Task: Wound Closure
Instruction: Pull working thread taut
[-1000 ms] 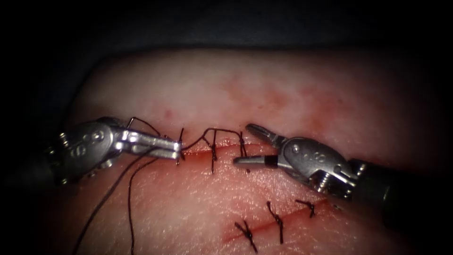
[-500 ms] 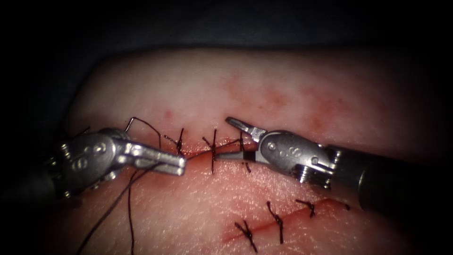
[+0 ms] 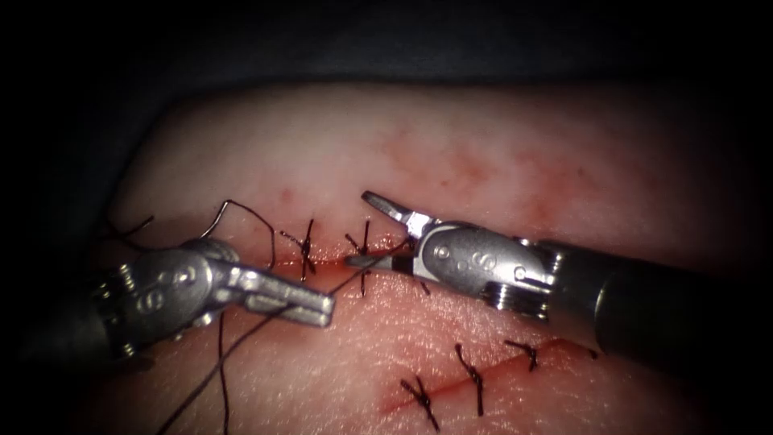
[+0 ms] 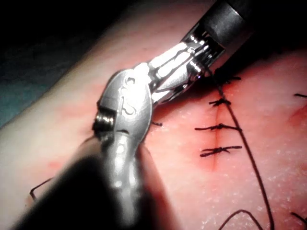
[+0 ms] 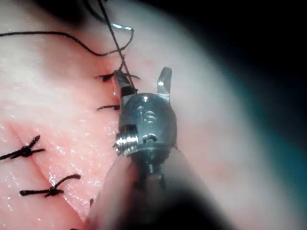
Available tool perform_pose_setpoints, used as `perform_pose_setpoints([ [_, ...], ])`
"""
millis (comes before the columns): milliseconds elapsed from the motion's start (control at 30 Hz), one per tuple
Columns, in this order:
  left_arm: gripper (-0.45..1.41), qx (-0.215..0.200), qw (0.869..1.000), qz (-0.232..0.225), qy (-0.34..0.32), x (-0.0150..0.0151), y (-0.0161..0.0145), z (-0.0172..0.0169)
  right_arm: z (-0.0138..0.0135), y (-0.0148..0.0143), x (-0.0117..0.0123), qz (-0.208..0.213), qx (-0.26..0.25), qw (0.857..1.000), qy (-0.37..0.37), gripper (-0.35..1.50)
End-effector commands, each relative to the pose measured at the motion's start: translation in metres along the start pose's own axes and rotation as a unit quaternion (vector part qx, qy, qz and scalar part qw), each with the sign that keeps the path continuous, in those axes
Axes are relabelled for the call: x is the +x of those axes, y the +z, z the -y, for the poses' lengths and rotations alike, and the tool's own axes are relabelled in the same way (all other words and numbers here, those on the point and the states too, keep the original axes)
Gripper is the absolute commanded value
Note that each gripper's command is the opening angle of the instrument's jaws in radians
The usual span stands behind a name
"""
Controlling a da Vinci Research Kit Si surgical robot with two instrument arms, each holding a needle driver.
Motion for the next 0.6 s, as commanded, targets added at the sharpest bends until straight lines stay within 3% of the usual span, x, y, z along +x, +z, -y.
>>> perform_pose_setpoints([
  [33, -0.45, -0.001, 1.000, 0.000, 0.002, -0.0001, 0.0006, 0.0006, -0.0001, 0.0014, 0.0002, -0.002, 0.000, 1.000, -0.003, 1.09],
  [133, -0.45, -0.007, 1.000, 0.002, 0.005, 0.0003, 0.0010, 0.0000, -0.0002, 0.0018, 0.0000, -0.002, -0.001, 1.000, -0.002, 1.06],
  [367, -0.45, -0.014, 1.000, 0.005, 0.010, 0.0004, 0.0021, -0.0008, 0.0004, 0.0022, -0.0004, -0.004, -0.003, 1.000, -0.005, 0.77],
  [600, -0.45, -0.016, 1.000, 0.004, 0.013, 0.0005, 0.0021, -0.0008, 0.0010, 0.0023, -0.0005, -0.004, 0.001, 1.000, -0.011, 0.94],
])
